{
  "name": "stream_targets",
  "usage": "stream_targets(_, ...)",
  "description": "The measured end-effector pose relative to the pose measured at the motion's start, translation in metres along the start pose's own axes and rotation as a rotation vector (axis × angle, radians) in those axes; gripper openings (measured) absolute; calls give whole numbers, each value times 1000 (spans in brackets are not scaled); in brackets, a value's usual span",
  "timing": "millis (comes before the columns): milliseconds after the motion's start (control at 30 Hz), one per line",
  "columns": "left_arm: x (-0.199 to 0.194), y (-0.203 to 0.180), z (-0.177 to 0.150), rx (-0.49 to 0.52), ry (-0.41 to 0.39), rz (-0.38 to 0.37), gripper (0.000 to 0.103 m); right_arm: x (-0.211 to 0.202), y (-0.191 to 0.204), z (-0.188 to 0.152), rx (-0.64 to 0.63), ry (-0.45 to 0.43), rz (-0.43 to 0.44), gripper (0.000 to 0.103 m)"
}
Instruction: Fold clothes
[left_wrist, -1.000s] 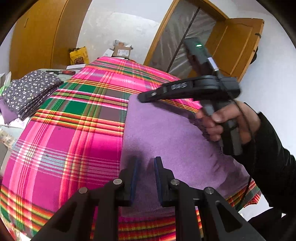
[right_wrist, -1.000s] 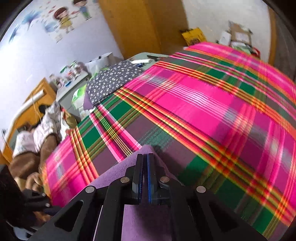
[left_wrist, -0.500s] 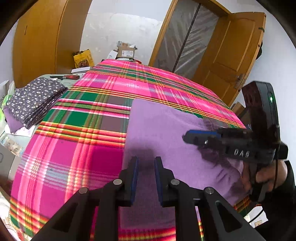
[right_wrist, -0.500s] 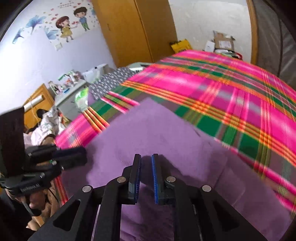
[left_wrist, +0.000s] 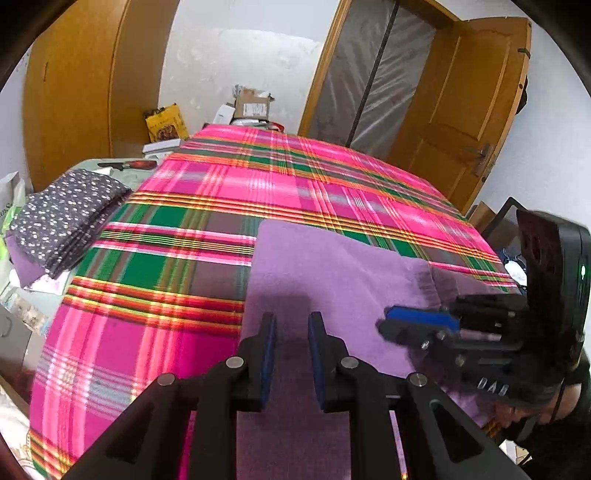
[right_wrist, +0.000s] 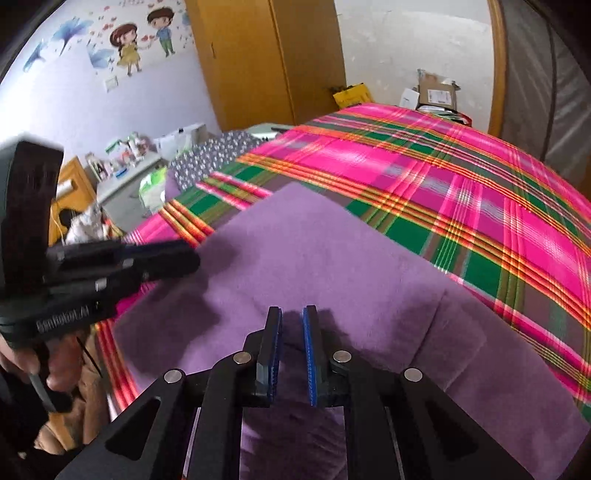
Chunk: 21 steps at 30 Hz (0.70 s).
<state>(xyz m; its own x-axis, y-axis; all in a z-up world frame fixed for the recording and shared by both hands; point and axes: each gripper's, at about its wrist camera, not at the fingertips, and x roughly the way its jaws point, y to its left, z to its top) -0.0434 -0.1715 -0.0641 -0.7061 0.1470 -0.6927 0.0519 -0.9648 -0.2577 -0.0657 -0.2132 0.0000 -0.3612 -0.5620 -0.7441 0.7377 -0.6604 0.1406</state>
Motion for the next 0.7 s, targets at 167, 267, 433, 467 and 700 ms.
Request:
stream_targets(167, 9, 4, -7, 0, -4, -16, 18, 0, -5, -1, 20, -5, 21, 12)
stream_targets(267, 10, 7, -10, -7, -19, -30, 18, 0, -6, -1, 22, -7, 24, 12)
stream_targets(433, 10, 2, -13, 10, -32, -7, 21, 0, -5, -3, 18, -18, 18, 12)
stream_targets(467, 10, 0, -12, 15, -33, -4, 22, 0, -5, -3, 19, -18, 16, 12)
stream_targets(700, 11, -12, -13, 58, -31, 27, 36, 0, -7, -3, 42, -22, 25, 13)
